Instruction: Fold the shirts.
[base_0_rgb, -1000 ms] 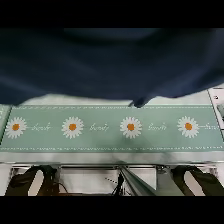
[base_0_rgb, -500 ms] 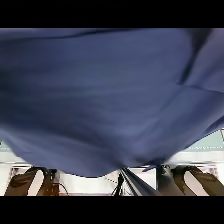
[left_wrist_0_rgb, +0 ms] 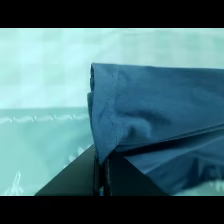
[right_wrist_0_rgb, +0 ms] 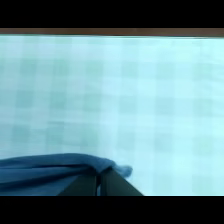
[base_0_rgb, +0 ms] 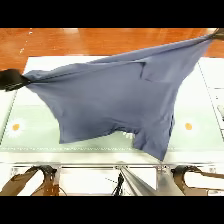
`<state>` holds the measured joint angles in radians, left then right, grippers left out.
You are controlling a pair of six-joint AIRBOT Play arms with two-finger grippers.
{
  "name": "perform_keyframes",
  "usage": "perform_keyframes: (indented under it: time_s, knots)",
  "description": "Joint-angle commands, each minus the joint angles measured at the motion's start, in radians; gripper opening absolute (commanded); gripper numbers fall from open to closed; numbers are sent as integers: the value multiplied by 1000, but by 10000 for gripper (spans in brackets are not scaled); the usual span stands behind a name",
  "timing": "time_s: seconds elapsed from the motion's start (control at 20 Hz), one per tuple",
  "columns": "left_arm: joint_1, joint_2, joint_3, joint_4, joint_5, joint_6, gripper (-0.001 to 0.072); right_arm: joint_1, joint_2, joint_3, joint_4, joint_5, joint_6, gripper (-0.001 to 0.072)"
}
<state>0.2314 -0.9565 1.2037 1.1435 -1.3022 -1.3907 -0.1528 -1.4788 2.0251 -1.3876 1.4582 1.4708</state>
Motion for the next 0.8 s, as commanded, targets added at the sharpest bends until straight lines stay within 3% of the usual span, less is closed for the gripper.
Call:
perform_keyframes:
  time_s: [0.0,0.2,0.5,0.55,0.6,0.65,0.75]
  knots:
    - [-8,-224,-33,-107,261,55,19,59,-189,-1,2,-152,5,26]
    - [-29,-453,-33,-195,399,74,20,101,-352,-1,-6,-153,85,26]
    - [-39,-615,-33,-206,294,71,36,101,-484,-2,3,-56,97,42]
    - [-38,-614,-33,-205,279,73,211,101,-483,-1,30,-51,77,163]
    - [-34,-614,-27,-200,248,73,429,97,-478,-2,68,-30,45,326]
    - [-25,-614,-15,-180,194,73,487,92,-471,-1,87,6,9,402]
    - [8,-613,22,-76,10,73,487,85,-441,-2,48,130,-76,408]
